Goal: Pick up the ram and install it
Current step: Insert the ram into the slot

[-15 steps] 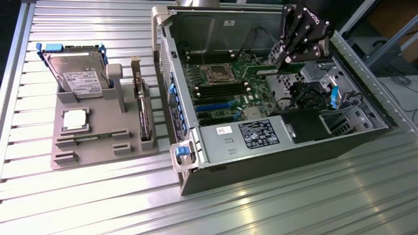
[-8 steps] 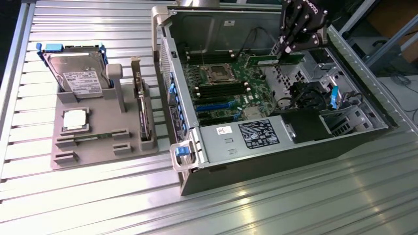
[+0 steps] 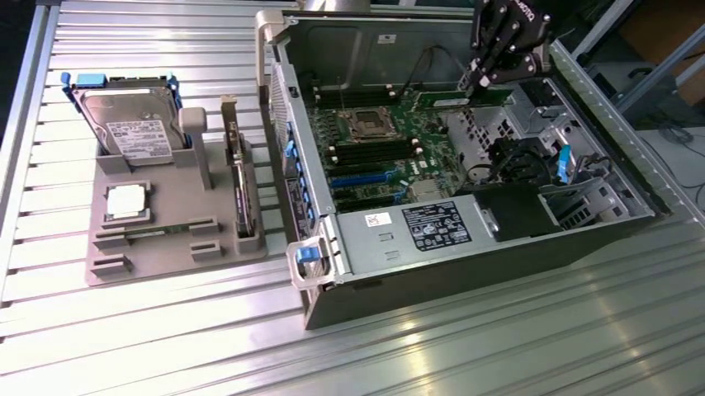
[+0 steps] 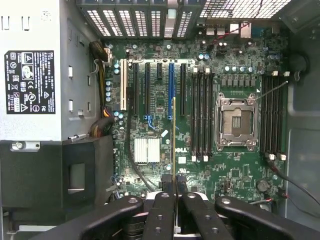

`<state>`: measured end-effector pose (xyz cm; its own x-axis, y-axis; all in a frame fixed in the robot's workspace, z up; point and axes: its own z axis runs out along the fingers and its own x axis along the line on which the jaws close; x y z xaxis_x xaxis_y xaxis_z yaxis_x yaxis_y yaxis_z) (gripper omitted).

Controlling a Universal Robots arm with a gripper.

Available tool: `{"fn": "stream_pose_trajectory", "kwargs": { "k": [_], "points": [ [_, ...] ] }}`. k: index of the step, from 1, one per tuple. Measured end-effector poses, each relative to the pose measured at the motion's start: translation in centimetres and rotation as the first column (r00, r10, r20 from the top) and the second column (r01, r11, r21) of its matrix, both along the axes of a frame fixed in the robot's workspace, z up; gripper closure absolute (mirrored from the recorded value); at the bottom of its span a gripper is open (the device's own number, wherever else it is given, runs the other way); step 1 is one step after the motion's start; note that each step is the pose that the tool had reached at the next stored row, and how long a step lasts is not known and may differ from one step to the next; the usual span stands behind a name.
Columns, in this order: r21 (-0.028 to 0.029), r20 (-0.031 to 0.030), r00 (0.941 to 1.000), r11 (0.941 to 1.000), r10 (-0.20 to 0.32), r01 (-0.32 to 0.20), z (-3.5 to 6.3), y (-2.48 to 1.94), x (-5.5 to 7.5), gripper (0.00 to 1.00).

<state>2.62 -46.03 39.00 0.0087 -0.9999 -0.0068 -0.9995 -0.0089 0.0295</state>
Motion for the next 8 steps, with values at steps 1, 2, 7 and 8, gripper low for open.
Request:
{"fn": "stream_pose_trajectory", "kwargs": {
  "k": [1,2,7,8],
  "points": [
    [-0.0002,-0.0001,1.0000,1.0000,0.000,0.000,-0.13,0.00,-0.1,0.88],
    [0.0000,0.0000,1.0000,1.0000,0.000,0.000,-0.42,0.00,-0.5,0.88],
    [-0.0001,-0.0001,1.0000,1.0000,0.000,0.000,-2.25,0.00,-1.9,0.88],
    [-0.0001,0.0000,1.0000,1.0000,0.000,0.000,-2.72,0.02,-1.9,0.88]
  ]
}}
